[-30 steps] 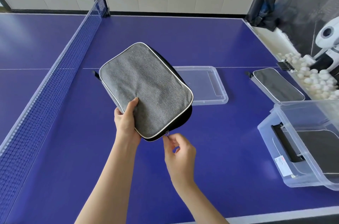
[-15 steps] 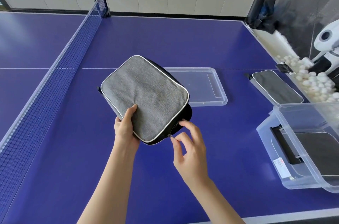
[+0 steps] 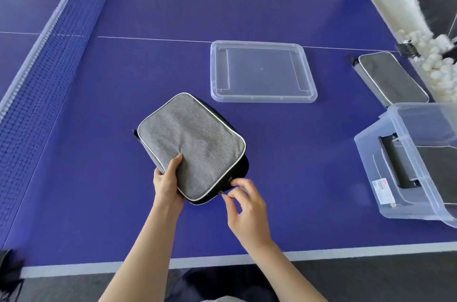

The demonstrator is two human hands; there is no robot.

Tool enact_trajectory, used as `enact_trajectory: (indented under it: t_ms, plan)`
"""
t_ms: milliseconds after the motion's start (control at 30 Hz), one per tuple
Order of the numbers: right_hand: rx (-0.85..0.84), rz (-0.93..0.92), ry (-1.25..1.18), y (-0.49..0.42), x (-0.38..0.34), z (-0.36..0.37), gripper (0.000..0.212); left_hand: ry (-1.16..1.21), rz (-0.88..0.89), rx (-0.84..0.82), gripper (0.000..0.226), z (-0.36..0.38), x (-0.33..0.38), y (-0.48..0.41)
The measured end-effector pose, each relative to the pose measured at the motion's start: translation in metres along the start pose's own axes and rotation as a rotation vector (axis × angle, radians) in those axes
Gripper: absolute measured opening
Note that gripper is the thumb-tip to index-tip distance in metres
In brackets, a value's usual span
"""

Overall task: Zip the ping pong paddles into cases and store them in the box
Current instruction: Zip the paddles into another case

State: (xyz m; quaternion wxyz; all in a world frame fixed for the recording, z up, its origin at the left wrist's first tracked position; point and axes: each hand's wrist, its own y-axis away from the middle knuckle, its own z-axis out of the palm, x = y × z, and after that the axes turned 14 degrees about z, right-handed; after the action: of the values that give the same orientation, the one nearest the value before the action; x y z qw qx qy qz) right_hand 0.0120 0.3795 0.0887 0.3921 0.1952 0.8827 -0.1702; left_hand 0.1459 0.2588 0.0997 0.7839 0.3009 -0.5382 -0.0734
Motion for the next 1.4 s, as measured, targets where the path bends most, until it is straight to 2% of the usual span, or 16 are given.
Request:
enact_trajectory:
  t_ms: [367, 500, 633, 733, 833, 1033, 1133, 1300, 1400]
  plan:
    - [-0.042, 0.119, 0.142, 0.024, 0.04, 0.028, 0.023, -0.112, -0.064, 0.037, 0.052, -0.018, -0.039, -0.017]
    - [-0.125, 0.221, 0.161, 0.032, 0.051, 0.038, 0.022, -0.196, -0.036, 0.044, 0.047, -0.021, -0.047, -0.02]
    - [-0.165, 0.255, 0.15, 0.033, 0.053, 0.044, 0.02, -0.386, 0.052, 0.074, 0.044, -0.023, -0.05, -0.022]
    - [-0.182, 0.273, 0.13, 0.033, 0.053, 0.048, 0.02, -0.608, 0.085, 0.137, 0.058, -0.029, -0.048, -0.014]
    - [-0.185, 0.284, 0.117, 0.035, 0.054, 0.051, 0.023, -0.688, 0.07, 0.145, 0.069, -0.041, -0.055, 0.006]
    - [-0.189, 0.279, 0.118, 0.041, 0.057, 0.054, 0.021, -0.833, 0.077, 0.109, 0.043, -0.05, -0.081, 0.061]
    - [-0.182, 0.216, 0.15, 0.044, 0.058, 0.054, 0.02, -0.819, 0.049, 0.099, 0.047, -0.042, -0.084, 0.068]
    - [-0.14, 0.178, 0.125, 0.046, 0.057, 0.057, 0.023, -0.773, 0.077, 0.176, 0.053, -0.038, -0.089, 0.069]
    - [-0.091, 0.163, 0.138, 0.047, 0.058, 0.058, 0.024, -0.74, 0.118, 0.218, 0.049, -0.036, -0.092, 0.073]
